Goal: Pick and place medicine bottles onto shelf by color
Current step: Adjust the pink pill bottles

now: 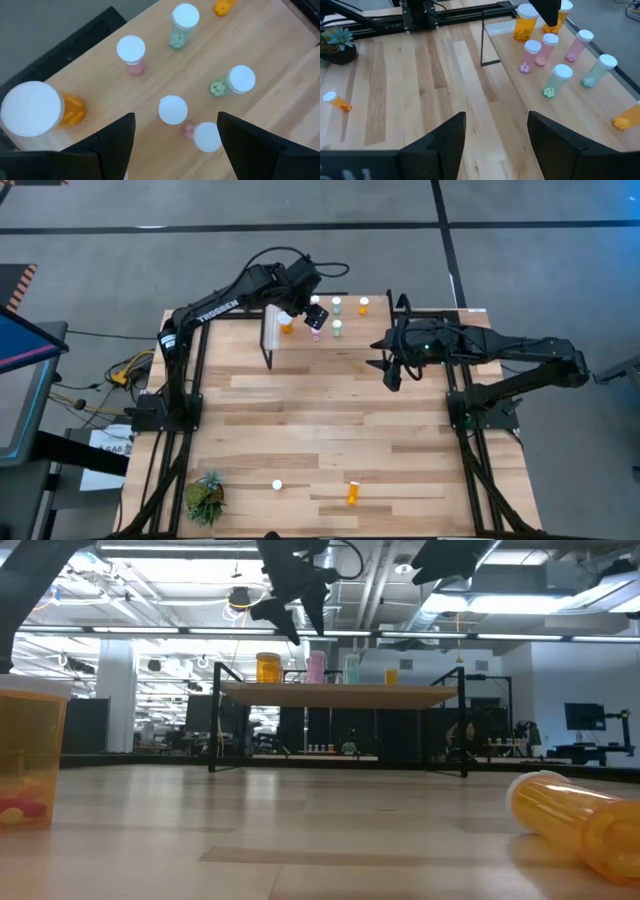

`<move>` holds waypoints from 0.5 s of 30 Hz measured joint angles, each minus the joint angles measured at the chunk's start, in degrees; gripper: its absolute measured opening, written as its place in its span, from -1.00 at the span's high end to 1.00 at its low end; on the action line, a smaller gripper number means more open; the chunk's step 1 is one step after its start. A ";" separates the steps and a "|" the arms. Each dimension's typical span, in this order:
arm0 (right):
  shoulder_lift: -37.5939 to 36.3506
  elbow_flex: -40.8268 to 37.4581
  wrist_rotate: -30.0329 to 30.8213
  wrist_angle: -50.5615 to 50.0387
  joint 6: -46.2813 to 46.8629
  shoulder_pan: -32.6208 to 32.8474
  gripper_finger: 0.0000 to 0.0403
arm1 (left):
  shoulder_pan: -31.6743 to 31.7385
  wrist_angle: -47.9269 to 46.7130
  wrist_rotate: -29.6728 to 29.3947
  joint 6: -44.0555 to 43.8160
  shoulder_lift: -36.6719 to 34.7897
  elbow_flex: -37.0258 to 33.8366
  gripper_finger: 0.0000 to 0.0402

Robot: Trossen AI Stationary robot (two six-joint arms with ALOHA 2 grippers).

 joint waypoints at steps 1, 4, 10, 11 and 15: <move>0.00 0.00 0.00 0.01 0.00 0.00 -0.15 | 0.12 0.12 0.19 -0.30 0.00 -0.12 -0.33; 0.00 0.00 0.05 0.15 0.01 0.00 -0.13 | 0.10 0.97 -0.09 -1.32 0.00 -1.40 -0.33; 0.00 0.00 0.13 0.15 0.34 -0.02 -0.11 | -0.04 1.21 -0.09 -2.86 0.54 -1.44 -0.33; 0.00 0.00 0.13 0.15 0.35 -0.02 -0.11 | -0.08 1.22 0.10 -2.94 0.75 -1.44 -0.33; 0.00 0.00 0.13 0.17 0.39 -0.04 -0.11 | -0.40 0.74 0.37 -2.92 2.65 -1.38 -0.33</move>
